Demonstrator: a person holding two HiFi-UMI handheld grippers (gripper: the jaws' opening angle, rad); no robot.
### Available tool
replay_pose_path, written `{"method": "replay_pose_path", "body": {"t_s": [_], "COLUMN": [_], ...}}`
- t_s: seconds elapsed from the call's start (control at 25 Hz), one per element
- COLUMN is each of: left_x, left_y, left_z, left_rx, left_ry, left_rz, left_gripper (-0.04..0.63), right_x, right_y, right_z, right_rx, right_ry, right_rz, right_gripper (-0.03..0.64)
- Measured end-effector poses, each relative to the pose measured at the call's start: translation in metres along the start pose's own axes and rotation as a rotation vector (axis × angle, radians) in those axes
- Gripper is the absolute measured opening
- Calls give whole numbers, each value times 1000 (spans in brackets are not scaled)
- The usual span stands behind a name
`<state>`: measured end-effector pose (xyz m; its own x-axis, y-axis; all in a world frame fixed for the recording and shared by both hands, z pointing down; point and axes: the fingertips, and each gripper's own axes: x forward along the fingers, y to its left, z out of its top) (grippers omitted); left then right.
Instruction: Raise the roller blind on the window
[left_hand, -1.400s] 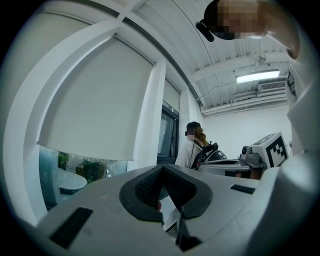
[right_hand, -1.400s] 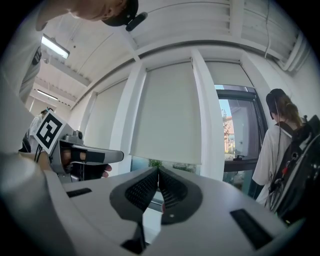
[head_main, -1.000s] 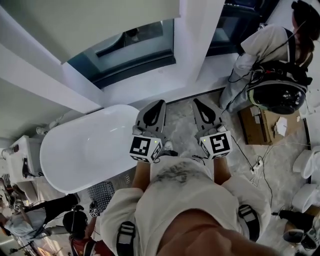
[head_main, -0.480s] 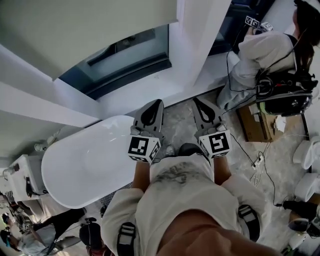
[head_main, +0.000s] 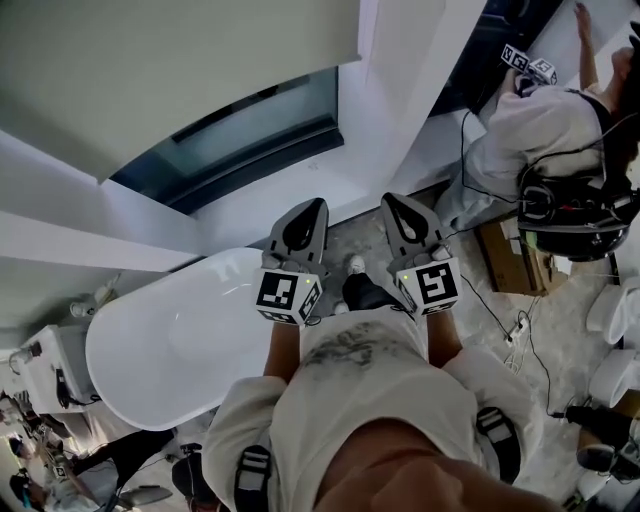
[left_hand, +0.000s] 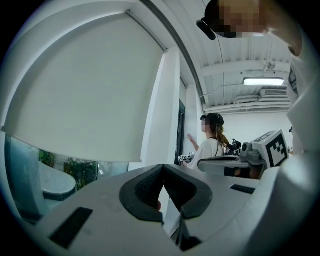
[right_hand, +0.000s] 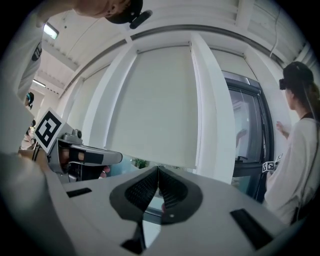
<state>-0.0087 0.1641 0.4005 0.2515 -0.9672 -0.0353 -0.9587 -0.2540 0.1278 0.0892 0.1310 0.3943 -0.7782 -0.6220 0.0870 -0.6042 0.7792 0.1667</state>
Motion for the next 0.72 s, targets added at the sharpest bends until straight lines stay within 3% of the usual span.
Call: {"method": "replay_pose_path", "body": {"t_s": [0.4, 0.72], "left_x": [86, 150], "left_y": [45, 52], "left_z": [-3, -3], "left_rx": [-10, 15], "left_ry": [22, 52], "left_rz": [35, 32], "left_gripper": [8, 8], "right_x": [81, 109], "right_y": [-58, -100], "right_z": [-6, -8], "right_rx": [18, 40], "right_ry": [8, -7], "right_rz": [42, 59], "right_gripper": [63, 63]}}
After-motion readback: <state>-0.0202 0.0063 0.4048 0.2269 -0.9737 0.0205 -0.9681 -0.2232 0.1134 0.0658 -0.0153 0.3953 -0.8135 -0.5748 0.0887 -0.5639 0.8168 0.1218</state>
